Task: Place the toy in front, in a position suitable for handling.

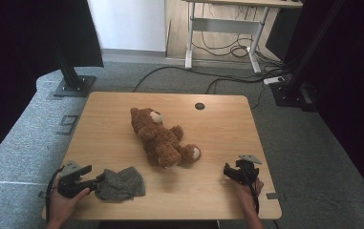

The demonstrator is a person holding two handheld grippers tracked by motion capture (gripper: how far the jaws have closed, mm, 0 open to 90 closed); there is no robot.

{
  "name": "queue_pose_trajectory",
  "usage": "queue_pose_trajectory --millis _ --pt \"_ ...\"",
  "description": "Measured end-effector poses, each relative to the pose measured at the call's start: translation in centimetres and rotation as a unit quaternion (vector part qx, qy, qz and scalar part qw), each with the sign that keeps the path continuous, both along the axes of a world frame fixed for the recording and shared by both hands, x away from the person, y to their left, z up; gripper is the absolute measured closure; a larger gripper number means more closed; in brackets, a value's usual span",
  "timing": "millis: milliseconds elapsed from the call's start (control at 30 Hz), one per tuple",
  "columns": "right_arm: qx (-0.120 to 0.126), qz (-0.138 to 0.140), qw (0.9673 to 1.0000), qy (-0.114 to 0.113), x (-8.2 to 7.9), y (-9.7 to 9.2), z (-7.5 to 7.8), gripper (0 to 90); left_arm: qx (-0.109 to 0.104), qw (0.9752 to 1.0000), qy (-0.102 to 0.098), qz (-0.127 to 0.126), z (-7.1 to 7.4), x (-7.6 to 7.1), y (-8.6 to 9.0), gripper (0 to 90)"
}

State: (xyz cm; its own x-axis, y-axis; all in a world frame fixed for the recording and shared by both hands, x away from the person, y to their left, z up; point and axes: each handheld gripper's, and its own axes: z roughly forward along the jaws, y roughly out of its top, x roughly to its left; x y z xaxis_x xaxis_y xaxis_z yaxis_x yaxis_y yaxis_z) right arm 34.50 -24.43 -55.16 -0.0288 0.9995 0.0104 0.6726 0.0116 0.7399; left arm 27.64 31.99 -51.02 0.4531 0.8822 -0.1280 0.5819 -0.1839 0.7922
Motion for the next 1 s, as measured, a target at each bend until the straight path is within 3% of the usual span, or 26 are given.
queue_pose_trajectory --millis 67,200,300,433,500,567,633,667,800,1000 --pt "-0.002 0.004 1.0 -0.004 0.0 0.2 0.1 19.7 -0.004 1.0 -0.001 0.009 -0.3 0.0 0.1 29.1" --pt "-0.013 0.038 0.999 -0.019 -0.1 1.1 0.3 20.2 0.005 0.9997 0.004 0.025 -0.6 0.1 -0.1 28.7" --pt "-0.024 0.056 0.9978 -0.029 -0.1 1.5 0.6 20.2 0.011 0.9997 0.007 0.021 -0.5 0.1 -0.2 28.6" --pt "-0.012 0.057 0.9978 -0.031 0.1 1.6 1.1 21.3 0.003 0.9997 0.006 0.022 -0.2 0.0 0.0 28.3" --pt "0.011 0.061 0.9979 -0.019 0.1 1.8 1.3 20.8 0.001 0.9997 -0.001 0.023 0.0 0.0 0.1 28.3" --pt "0.008 0.061 0.9979 -0.016 0.2 2.0 1.3 19.3 0.005 0.9998 -0.009 0.016 0.1 -0.2 0.4 28.3" --pt "0.009 0.057 0.9983 -0.008 0.2 2.2 1.2 18.6 -0.008 0.9999 -0.008 0.011 -0.1 -0.3 0.7 28.6" --pt "0.024 0.05 0.9985 0.001 0.2 2.3 1.3 16.8 -0.016 0.9998 -0.008 0.002 0.1 -0.2 0.7 28.5" --pt "0.027 0.043 0.9987 -0.009 0.1 2.3 1.7 15.1 -0.017 0.9996 -0.022 -0.002 0.8 -0.4 0.3 28.6" --pt "0.038 0.075 0.996 -0.029 -0.4 3.4 3.5 13.1 -0.009 0.9993 -0.032 -0.018 1.3 -1.2 -0.9 31.1"
